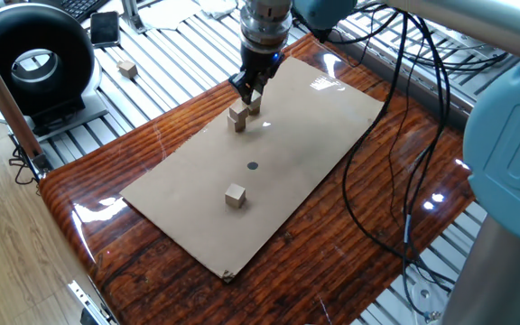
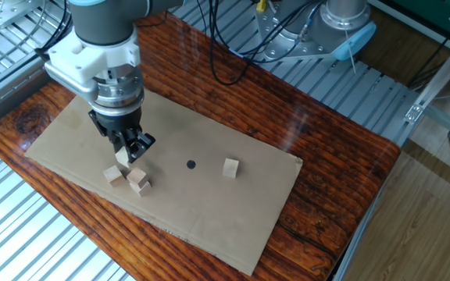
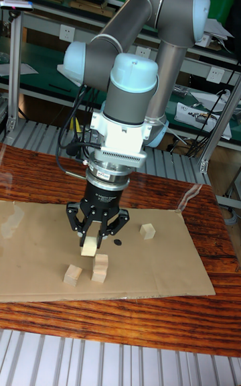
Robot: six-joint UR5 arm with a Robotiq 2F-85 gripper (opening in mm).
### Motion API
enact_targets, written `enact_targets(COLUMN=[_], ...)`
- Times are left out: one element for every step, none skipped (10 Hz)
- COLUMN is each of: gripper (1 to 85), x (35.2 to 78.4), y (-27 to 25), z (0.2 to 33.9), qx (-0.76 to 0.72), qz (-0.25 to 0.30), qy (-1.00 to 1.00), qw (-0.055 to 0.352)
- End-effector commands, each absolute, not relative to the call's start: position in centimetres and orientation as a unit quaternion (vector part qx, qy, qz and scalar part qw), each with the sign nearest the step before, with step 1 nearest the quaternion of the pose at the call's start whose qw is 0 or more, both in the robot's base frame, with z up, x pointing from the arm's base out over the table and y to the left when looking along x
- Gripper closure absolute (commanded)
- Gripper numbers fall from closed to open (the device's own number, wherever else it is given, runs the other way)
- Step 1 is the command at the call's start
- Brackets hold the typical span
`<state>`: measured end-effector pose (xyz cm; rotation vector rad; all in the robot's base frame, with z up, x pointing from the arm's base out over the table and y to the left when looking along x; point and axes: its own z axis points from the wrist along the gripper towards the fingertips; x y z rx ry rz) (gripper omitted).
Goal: Stack the blocks in a vertical line of five
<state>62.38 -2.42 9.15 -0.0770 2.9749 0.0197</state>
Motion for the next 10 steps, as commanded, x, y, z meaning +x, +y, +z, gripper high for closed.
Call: enact_targets(gripper=[84.7, 84.7, 84.7, 84.7, 84.7, 84.7, 84.7, 84.7, 84.7, 84.7], x=[63.1, 63.3, 63.5, 63.6, 63.8, 63.7, 63.4, 63.1, 62.8, 62.8], y=[-0.9, -0.5, -0.4, -0.3, 0.0, 0.1, 0.0, -0.1, -0.2, -0.2], z=[9.9, 9.9, 9.8, 9.7, 9.5, 9.2, 8.9, 8.7, 8.6, 8.6], qx=[-0.002, 0.000, 0.001, 0.001, 0.002, 0.002, -0.003, -0.007, -0.010, -0.009], qz=[0.030, 0.032, 0.033, 0.034, 0.034, 0.033, 0.029, 0.026, 0.023, 0.023], qy=[0.995, 0.995, 0.994, 0.994, 0.994, 0.995, 0.995, 0.996, 0.997, 0.997], qw=[0.094, 0.099, 0.101, 0.102, 0.101, 0.099, 0.091, 0.083, 0.077, 0.077])
